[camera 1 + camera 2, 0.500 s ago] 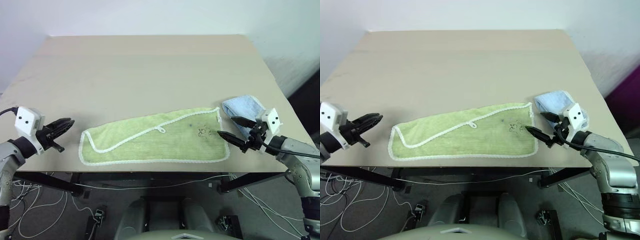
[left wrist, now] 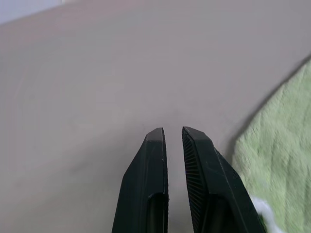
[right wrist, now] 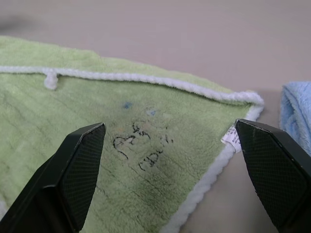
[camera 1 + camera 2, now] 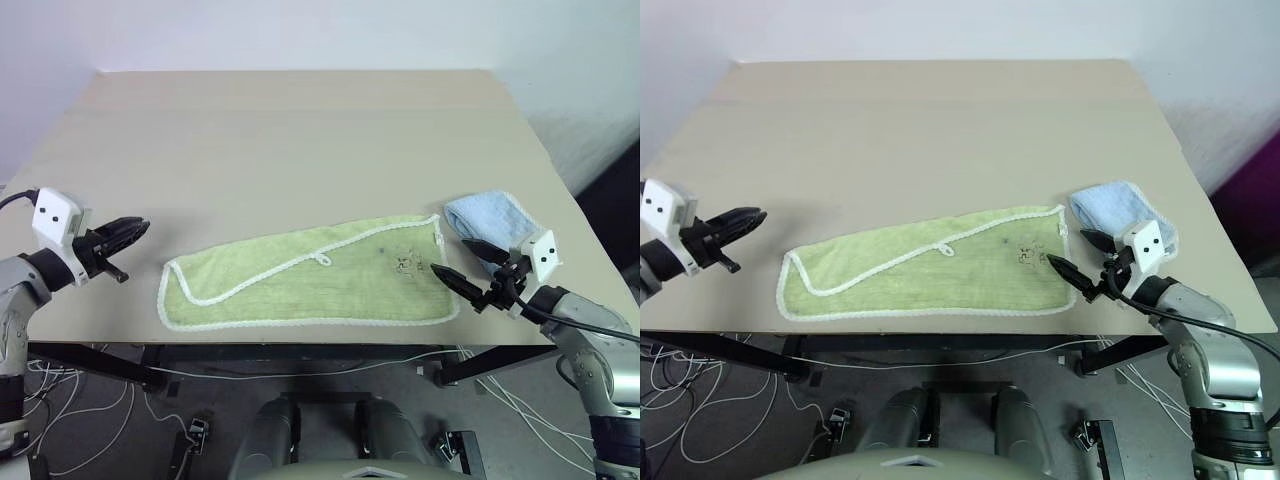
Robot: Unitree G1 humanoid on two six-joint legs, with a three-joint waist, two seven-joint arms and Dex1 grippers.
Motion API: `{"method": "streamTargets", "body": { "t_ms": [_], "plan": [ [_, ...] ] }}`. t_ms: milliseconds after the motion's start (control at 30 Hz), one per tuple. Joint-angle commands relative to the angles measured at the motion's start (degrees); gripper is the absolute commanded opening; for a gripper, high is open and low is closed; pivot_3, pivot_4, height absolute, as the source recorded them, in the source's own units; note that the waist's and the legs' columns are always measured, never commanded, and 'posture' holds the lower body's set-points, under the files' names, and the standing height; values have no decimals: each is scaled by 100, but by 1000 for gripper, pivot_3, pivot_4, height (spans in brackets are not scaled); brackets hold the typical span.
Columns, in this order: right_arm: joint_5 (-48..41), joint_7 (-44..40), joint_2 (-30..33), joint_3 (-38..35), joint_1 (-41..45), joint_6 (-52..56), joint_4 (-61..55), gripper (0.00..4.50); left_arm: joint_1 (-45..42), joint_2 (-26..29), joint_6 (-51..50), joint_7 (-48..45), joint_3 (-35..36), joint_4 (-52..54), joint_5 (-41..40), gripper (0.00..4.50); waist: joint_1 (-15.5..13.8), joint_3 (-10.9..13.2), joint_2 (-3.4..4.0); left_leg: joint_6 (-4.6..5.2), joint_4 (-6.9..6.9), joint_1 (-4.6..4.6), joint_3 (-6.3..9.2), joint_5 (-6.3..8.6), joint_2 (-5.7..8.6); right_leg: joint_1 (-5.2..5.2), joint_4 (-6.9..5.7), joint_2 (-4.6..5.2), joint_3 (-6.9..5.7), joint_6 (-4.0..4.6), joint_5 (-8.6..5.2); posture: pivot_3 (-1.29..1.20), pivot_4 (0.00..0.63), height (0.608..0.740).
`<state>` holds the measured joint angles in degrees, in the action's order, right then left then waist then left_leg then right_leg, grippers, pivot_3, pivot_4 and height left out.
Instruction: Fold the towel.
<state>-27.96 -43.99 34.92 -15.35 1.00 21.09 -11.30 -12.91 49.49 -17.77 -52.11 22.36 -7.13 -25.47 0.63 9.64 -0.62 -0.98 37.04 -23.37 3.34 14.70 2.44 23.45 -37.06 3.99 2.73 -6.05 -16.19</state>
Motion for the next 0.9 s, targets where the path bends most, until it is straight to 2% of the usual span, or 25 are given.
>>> {"method": "streamTargets", "body": {
  "t_ms": [33,467,600,833,900],
  "plan": [
    [26,53,-18,-13,126,-159,-147,4467,-42,116,125,-240,-58,154,1,600,5,0,0,0,0,0,0,0,0,1,0,0,0,0,0,0,150,740],
    [285,-75,-171,431,894,-506,680,4467,439,921,1617,-1912,-725,16,726,600,2,1,2,0,-4,0,-2,0,0,3,0,4,1,1,-1,0,150,740],
    [353,-72,-260,555,900,-582,746,4500,613,1184,1614,-2636,-941,377,576,1476,21,2,3,0,-5,-1,-2,0,2,3,1,6,1,2,-1,0,150,740],
    [381,-30,-366,584,834,-604,702,4500,638,1425,2119,-3046,-1448,380,1083,3844,17,4,6,0,-5,-1,-3,0,2,4,0,5,1,2,-1,0,150,740],
    [385,-16,-384,580,789,-603,674,4500,454,1321,2418,-2954,-1578,260,1217,3844,6,4,6,0,-5,-1,-2,0,2,4,-1,3,0,2,-1,0,150,740]
  ]
}}
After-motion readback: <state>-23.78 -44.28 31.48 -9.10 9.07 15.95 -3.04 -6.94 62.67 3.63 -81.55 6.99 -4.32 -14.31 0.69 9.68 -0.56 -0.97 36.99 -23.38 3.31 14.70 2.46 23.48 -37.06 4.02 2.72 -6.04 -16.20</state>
